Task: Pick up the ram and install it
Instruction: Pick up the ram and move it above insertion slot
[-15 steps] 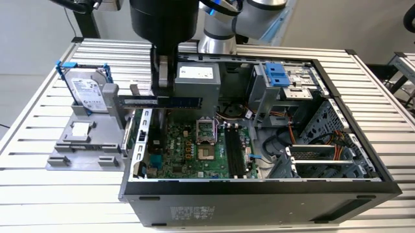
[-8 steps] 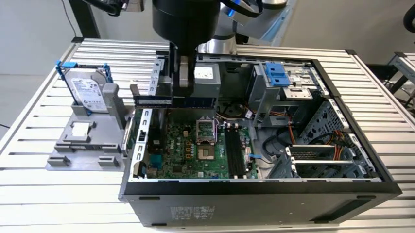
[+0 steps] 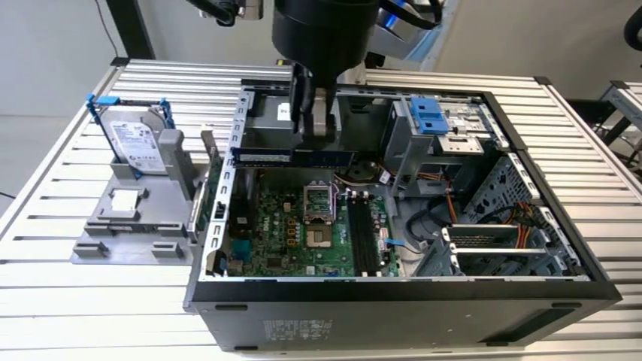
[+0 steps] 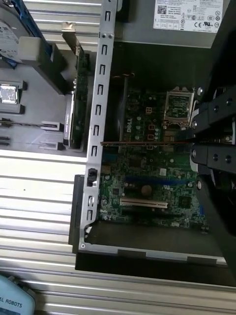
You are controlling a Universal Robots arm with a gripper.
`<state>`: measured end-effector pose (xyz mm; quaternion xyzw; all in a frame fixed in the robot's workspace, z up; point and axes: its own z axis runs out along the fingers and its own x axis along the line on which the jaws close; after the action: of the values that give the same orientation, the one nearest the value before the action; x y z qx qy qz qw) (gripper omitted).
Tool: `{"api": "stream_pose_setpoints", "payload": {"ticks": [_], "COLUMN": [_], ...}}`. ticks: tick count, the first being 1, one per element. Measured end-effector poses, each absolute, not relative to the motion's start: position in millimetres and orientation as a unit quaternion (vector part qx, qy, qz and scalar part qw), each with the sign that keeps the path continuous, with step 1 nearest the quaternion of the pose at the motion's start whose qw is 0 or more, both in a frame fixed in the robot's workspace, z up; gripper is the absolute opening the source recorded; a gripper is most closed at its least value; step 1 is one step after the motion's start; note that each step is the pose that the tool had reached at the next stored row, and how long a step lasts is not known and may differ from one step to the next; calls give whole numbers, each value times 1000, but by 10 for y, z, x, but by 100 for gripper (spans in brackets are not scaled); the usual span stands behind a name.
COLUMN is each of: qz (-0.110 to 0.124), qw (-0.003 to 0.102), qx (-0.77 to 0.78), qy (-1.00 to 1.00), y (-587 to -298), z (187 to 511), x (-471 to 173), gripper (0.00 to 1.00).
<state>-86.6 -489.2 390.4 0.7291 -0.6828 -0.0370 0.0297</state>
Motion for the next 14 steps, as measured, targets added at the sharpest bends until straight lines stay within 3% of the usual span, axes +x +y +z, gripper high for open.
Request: {"api": "stream_pose_setpoints", "payload": {"ticks": [9,14], "qz": [-36,-30], "qw": [31,24], "qx": [731,733], "qy": [-680,-679], "y": [-4892,-4892], "z": [3898,3889], "x": [-644,-555], "gripper": [0,0]}}
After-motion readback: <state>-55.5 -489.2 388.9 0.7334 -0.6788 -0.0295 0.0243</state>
